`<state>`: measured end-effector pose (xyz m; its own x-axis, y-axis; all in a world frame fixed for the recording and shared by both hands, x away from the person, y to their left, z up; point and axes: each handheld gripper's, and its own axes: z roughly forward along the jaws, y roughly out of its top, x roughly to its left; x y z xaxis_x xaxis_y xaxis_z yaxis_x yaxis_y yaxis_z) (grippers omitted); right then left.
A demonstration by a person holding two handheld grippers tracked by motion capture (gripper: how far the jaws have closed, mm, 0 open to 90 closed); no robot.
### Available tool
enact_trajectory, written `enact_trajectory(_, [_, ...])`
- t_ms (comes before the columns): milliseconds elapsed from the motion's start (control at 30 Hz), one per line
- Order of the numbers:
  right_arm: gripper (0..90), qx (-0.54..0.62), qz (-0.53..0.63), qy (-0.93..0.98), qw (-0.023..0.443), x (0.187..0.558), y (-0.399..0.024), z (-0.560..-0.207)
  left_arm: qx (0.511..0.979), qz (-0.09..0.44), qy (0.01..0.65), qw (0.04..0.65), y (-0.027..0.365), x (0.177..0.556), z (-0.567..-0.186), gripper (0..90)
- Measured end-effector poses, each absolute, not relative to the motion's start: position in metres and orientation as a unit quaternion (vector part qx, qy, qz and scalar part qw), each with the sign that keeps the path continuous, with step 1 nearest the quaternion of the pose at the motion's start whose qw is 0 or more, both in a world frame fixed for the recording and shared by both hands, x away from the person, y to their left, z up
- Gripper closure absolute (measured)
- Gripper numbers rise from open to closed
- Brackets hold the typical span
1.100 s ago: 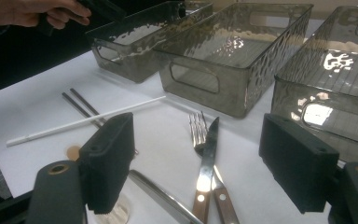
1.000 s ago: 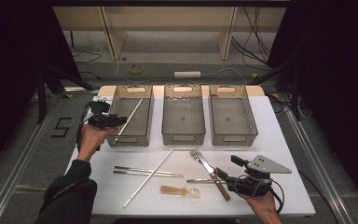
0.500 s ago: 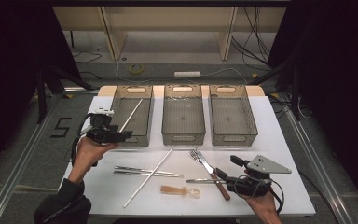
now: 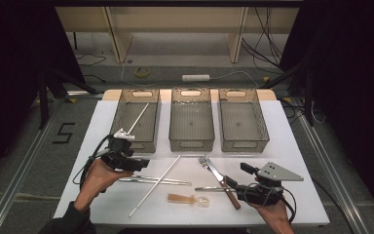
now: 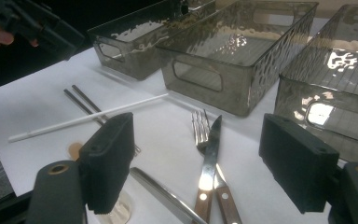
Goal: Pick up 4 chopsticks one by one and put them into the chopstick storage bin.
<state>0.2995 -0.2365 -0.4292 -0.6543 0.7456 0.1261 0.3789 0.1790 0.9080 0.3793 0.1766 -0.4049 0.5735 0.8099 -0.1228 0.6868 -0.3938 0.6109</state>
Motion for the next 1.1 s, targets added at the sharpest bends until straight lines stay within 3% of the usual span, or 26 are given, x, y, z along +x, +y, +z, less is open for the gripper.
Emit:
enact_trajectory(567, [27.6, 0.373, 0.518, 0.749, 0.179, 0.299, -0.236, -0.429, 0.847, 0.081, 0.443, 0.282, 0.164, 0.357, -0.426, 26.8])
enact_trajectory(1100, [27.7, 0.373, 0.518, 0.748, 0.180, 0.299, -0.236, -0.429, 0.873, 0.058, 0.420, 0.243, 0.149, 0.343, -0.444, 44.0])
